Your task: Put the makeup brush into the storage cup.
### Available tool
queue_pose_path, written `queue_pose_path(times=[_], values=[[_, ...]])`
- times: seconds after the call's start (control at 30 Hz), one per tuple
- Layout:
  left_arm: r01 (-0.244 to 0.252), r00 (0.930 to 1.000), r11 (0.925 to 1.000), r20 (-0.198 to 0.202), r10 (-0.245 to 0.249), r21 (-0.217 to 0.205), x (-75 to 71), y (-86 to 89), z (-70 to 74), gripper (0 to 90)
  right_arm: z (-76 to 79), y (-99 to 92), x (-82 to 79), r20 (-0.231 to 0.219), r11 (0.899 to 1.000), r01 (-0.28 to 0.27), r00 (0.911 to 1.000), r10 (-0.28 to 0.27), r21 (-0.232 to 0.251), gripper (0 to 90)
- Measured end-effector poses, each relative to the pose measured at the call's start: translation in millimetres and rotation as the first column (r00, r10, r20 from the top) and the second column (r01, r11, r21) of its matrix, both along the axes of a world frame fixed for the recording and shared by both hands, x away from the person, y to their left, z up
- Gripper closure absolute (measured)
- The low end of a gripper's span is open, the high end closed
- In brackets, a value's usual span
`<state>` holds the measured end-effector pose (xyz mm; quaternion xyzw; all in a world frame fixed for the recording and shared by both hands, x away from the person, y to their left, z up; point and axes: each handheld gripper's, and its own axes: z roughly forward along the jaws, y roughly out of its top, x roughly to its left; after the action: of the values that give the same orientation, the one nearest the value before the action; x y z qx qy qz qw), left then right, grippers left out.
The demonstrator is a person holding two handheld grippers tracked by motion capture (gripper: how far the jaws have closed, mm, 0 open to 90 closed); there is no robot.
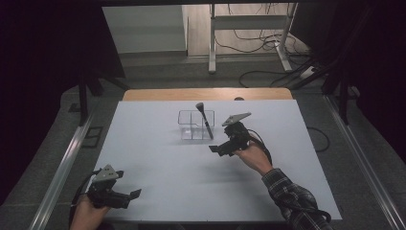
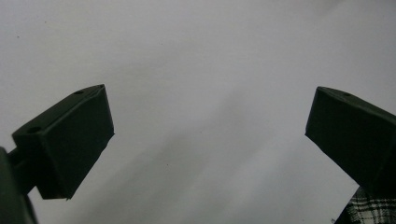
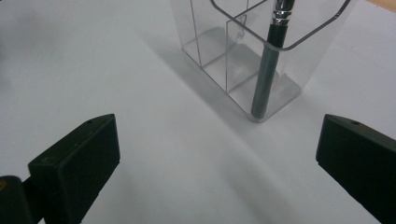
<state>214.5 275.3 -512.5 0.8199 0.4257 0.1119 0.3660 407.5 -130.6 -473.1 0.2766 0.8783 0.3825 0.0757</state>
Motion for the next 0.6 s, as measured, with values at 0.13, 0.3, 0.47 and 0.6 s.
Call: queue_pose_path(times=[0.13,0.3,0.47,0.6], values=[[0.003,1.0000,1.0000,0.001,-0.003,0.005,0.1,-0.3,0.1,1.1,-0.9,0.9,-3.7,0.004,1.000,-0.011,0.9999,0.011,-0.011,0.0],[0.004,1.0000,1.0000,0.001,-0.004,0.005,0.0,-0.4,0.2,1.1,-0.6,-1.9,-7.1,0.007,1.000,-0.014,0.9999,0.014,-0.013,0.0],[0.005,1.0000,1.0000,0.001,-0.005,0.006,-0.1,-0.5,0.3,1.1,-0.6,-7.1,-9.1,-0.003,1.000,-0.012,0.9999,0.012,-0.002,0.0],[0.004,1.0000,1.0000,0.001,-0.004,0.005,-0.1,-0.5,0.2,1.1,-1.3,-11.6,-10.4,-0.007,1.000,-0.009,0.9999,0.009,0.000,0.0]])
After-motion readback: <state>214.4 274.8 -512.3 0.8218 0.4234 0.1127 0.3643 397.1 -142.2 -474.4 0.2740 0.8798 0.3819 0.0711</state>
